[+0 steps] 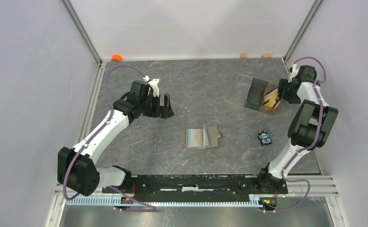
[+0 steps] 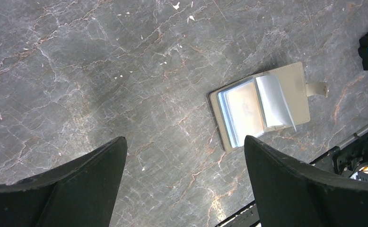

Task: Put the credit cards into the card holder
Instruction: Pick up the credit card from the storage box.

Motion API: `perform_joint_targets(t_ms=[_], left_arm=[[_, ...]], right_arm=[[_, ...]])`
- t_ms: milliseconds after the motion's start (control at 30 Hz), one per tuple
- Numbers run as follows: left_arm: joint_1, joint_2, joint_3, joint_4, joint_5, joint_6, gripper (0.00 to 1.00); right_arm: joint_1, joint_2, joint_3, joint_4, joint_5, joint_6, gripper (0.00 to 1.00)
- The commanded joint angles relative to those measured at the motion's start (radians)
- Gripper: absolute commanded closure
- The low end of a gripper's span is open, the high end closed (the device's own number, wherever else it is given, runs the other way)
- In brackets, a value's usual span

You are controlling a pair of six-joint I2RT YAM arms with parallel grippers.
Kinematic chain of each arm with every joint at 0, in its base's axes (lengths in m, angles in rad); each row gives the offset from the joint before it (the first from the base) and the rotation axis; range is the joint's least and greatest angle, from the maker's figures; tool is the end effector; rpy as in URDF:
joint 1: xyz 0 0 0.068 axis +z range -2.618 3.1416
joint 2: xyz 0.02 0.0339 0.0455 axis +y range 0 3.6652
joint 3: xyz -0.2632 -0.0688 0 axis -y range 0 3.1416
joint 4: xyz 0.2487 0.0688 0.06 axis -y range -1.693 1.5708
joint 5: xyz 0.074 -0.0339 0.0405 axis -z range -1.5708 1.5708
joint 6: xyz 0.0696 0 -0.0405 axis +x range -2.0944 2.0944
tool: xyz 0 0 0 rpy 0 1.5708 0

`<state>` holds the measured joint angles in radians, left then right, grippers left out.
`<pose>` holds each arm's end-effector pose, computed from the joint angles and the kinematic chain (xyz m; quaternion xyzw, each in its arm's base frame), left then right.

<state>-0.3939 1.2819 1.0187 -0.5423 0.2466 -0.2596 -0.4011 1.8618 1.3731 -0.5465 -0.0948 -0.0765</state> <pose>0.2694 -0.1304 0.2570 0.1076 0.9155 -0.2270 0.3143 0.3859 -0.1565 0.1786 0.1433 0.9526 -0.0181 0.2676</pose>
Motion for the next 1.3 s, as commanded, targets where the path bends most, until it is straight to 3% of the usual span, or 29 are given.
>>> perform_joint_targets(t_ms=[0,367,600,1067,1267], left_arm=[[0.005,-0.033,-0.005,0.018,0.031,0.036,0.00],[0.005,-0.031,-0.008,0.018,0.033,0.036,0.00],[0.004,-0.029,-0.008,0.018,0.038,0.034,0.00],[0.006,-0.027,-0.009,0.018,0.040,0.034,0.00],[0.005,-0.029,-0.012,0.018,0.035,0.040,0.00]], right_arm=[[-0.009,-0.028,0.055,0.019,-0.009,0.000,0.32],[-0.010,0.010,0.065,0.063,-0.069,-0.009,0.47],[-0.010,-0.009,0.051,0.085,-0.063,-0.009,0.68],[-0.010,-0.103,0.049,0.088,-0.043,-0.002,0.96],[-0.007,-0.153,0.049,0.073,-0.089,0.010,0.98]])
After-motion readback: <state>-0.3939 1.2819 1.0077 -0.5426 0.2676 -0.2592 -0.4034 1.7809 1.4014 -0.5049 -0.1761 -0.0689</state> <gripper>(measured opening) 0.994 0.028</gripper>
